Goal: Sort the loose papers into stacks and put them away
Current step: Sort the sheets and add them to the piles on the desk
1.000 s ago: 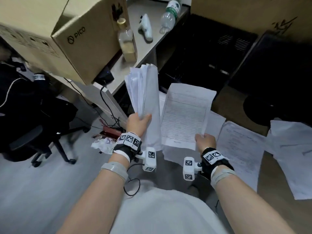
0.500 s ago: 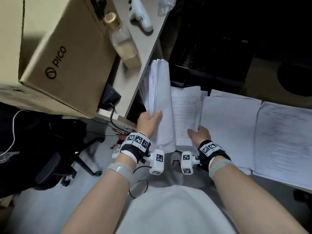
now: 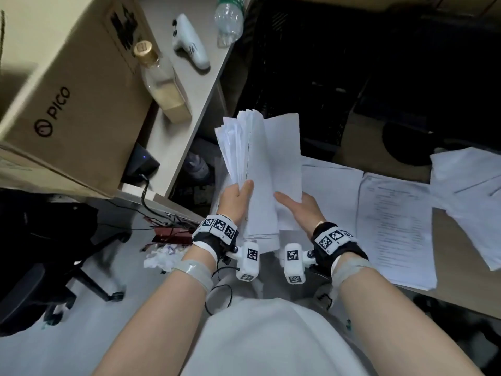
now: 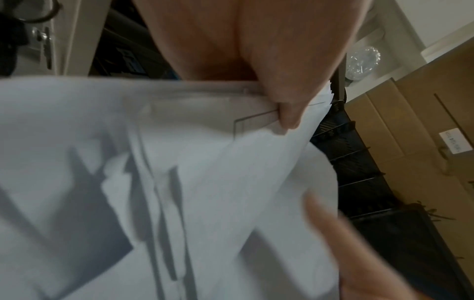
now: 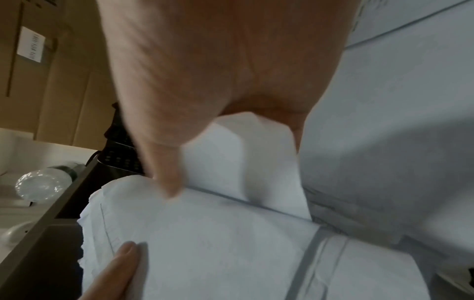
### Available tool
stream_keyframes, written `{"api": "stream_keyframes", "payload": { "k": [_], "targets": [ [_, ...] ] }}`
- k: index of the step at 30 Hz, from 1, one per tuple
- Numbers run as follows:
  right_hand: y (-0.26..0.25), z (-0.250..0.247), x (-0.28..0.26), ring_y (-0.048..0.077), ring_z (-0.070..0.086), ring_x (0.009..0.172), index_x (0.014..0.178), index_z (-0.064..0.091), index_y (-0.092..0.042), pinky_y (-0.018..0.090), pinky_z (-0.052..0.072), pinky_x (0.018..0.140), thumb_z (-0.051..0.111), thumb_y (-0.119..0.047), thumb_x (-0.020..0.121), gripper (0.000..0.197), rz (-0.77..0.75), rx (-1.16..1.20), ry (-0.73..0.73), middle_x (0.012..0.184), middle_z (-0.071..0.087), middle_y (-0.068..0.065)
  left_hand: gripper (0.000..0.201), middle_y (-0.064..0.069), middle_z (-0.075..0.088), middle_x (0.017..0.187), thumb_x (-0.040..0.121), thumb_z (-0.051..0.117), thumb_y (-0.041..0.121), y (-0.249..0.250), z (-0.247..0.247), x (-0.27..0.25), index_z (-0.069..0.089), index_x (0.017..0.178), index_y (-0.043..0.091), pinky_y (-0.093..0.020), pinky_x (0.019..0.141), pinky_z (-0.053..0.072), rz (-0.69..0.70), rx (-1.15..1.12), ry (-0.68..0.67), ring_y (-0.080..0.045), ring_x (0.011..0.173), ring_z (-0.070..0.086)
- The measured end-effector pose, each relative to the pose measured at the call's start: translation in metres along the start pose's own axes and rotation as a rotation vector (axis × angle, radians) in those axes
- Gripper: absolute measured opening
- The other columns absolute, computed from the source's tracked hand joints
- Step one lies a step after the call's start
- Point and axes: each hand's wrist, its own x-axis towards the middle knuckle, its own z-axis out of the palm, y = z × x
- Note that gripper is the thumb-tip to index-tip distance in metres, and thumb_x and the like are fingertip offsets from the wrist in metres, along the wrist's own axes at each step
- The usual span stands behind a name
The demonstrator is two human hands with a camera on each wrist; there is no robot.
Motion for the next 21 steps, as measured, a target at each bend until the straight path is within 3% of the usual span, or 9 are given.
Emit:
{"api": "stream_keyframes", "payload": {
  "k": [1, 3, 4, 6, 10, 12, 14, 17, 21],
  "targets": [
    [0.006, -0.008, 0.001, 0.013, 0.067, 0.09, 0.096, 0.069, -0.021, 0.029, 0.052, 0.083, 0.067, -0.037, 0.092, 0.017, -0.003, -0.043, 0.064, 0.095, 0.071, -0.006, 0.042, 0.008, 0.044, 0.059, 0.102, 0.051, 0.03, 0.0, 0.004, -0.003, 0.05, 0.065, 0.01, -0.012, 0.046, 0.032, -0.007, 0.006, 0.02, -0.005, 0.055, 0.042],
    [0.02, -0.023, 0.006, 0.017, 0.052, 0.066, 0.067, 0.051, -0.022, 0.031, 0.042, 0.069, 0.058, -0.039, 0.091, 0.03, 0.015, -0.131, 0.161, 0.069, 0.054, -0.005, 0.045, 0.009, 0.041, 0.057, 0.102, 0.053, 0.029, -0.003, 0.011, -0.009, 0.047, 0.061, 0.009, -0.019, 0.05, 0.033, -0.038, -0.012, 0.047, -0.008, 0.054, 0.04],
    [0.028, -0.03, 0.008, 0.015, 0.042, 0.064, 0.063, 0.038, -0.028, 0.03, 0.036, 0.066, 0.055, -0.042, 0.09, 0.035, 0.035, -0.173, 0.176, 0.066, 0.042, -0.009, 0.045, 0.009, 0.043, 0.058, 0.101, 0.053, 0.028, -0.006, 0.014, -0.012, 0.048, 0.062, 0.008, -0.023, 0.055, 0.035, -0.043, -0.034, 0.064, -0.012, 0.057, 0.042],
    [0.039, -0.041, 0.008, 0.015, 0.037, 0.076, 0.067, 0.027, -0.034, 0.028, 0.031, 0.072, 0.053, -0.042, 0.092, 0.036, 0.067, -0.252, 0.177, 0.071, 0.03, -0.016, 0.043, 0.006, 0.045, 0.059, 0.1, 0.055, 0.03, -0.011, 0.022, -0.019, 0.047, 0.061, 0.014, -0.026, 0.06, 0.035, -0.061, -0.037, 0.096, -0.018, 0.063, 0.045],
    [0.065, -0.071, 0.005, 0.025, 0.048, 0.093, 0.087, 0.058, -0.016, 0.031, 0.034, 0.083, 0.05, -0.035, 0.095, 0.022, 0.205, -0.339, 0.223, 0.099, 0.052, 0.008, 0.036, 0.004, 0.048, 0.062, 0.1, 0.054, 0.032, -0.011, 0.041, -0.036, 0.052, 0.07, 0.012, -0.017, 0.045, 0.031, -0.09, -0.023, 0.148, -0.011, 0.058, 0.043],
    [0.082, -0.09, 0.001, 0.029, 0.051, 0.098, 0.103, 0.059, -0.011, 0.03, 0.036, 0.087, 0.049, -0.037, 0.092, 0.029, 0.278, -0.346, 0.234, 0.108, 0.052, 0.011, 0.037, 0.002, 0.049, 0.066, 0.1, 0.054, 0.032, -0.01, 0.053, -0.041, 0.052, 0.07, 0.011, -0.017, 0.048, 0.035, -0.09, -0.047, 0.16, -0.014, 0.061, 0.044],
    [0.095, -0.106, -0.007, 0.032, 0.054, 0.108, 0.114, 0.059, -0.009, 0.033, 0.039, 0.095, 0.047, -0.04, 0.09, 0.041, 0.348, -0.372, 0.26, 0.118, 0.056, 0.011, 0.039, 0.001, 0.047, 0.066, 0.099, 0.055, 0.032, -0.008, 0.065, -0.044, 0.049, 0.066, 0.013, -0.026, 0.057, 0.038, -0.1, -0.077, 0.16, -0.016, 0.063, 0.043],
    [0.108, -0.124, -0.016, 0.037, 0.051, 0.129, 0.137, 0.052, 0.001, 0.038, 0.038, 0.106, 0.05, -0.029, 0.098, 0.049, 0.41, -0.401, 0.326, 0.143, 0.052, 0.019, 0.041, 0.002, 0.045, 0.063, 0.098, 0.055, 0.032, -0.005, 0.081, -0.047, 0.045, 0.062, 0.016, -0.03, 0.059, 0.036, -0.117, -0.109, 0.176, -0.018, 0.063, 0.042],
    [0.112, -0.129, -0.018, 0.036, 0.056, 0.122, 0.138, 0.049, -0.002, 0.039, 0.045, 0.101, 0.058, -0.03, 0.09, 0.056, 0.423, -0.313, 0.305, 0.139, 0.056, 0.017, 0.04, 0.002, 0.045, 0.064, 0.097, 0.056, 0.035, -0.005, 0.09, -0.047, 0.045, 0.063, 0.015, -0.028, 0.058, 0.036, -0.133, -0.108, 0.171, -0.017, 0.062, 0.042]
  ]
}}
